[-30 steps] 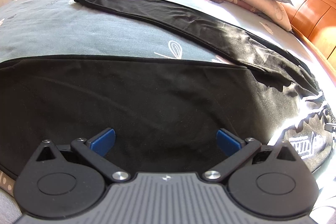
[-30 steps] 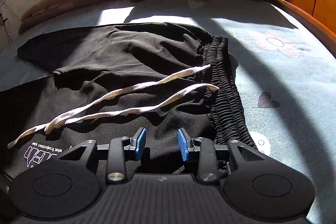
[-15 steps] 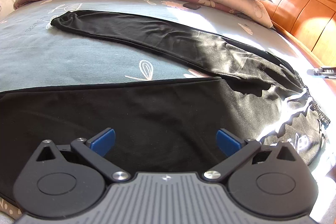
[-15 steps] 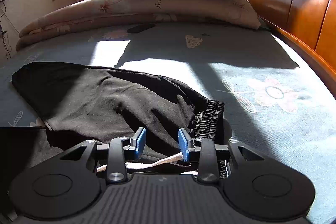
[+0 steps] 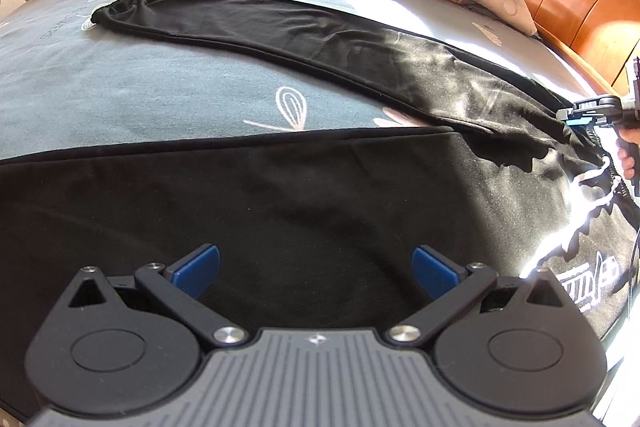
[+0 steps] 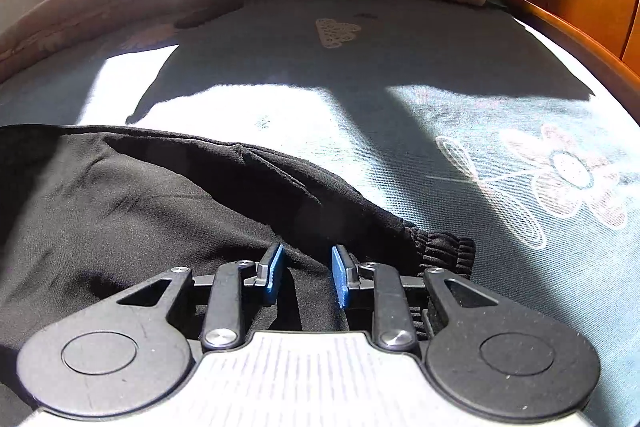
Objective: Fold clothes
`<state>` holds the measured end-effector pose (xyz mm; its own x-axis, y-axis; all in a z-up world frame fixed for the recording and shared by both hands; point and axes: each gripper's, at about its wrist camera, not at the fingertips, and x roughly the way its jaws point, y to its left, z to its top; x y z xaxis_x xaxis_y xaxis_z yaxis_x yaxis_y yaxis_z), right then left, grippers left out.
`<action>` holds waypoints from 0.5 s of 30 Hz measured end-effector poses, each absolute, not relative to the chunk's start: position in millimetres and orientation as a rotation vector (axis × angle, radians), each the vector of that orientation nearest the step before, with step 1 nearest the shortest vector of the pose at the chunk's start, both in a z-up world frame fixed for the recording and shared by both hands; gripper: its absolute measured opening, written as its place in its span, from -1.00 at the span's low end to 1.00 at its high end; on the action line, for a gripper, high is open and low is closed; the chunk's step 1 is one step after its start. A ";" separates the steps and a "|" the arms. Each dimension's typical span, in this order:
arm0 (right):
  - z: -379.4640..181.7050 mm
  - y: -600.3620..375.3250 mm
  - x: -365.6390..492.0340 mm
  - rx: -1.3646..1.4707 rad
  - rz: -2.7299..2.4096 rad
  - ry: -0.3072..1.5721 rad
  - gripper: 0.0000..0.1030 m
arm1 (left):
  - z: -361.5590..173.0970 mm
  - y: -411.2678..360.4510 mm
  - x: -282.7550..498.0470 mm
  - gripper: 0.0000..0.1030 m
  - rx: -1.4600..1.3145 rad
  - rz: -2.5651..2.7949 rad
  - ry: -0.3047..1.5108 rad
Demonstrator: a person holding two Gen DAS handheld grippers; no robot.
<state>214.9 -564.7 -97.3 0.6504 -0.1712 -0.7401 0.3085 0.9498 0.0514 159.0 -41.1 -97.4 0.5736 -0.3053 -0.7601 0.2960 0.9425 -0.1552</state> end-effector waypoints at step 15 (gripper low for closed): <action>65.8 -435.2 71.5 0.181 0.066 0.620 0.22 | -57.8 -26.6 105.6 0.98 -0.024 -0.423 0.809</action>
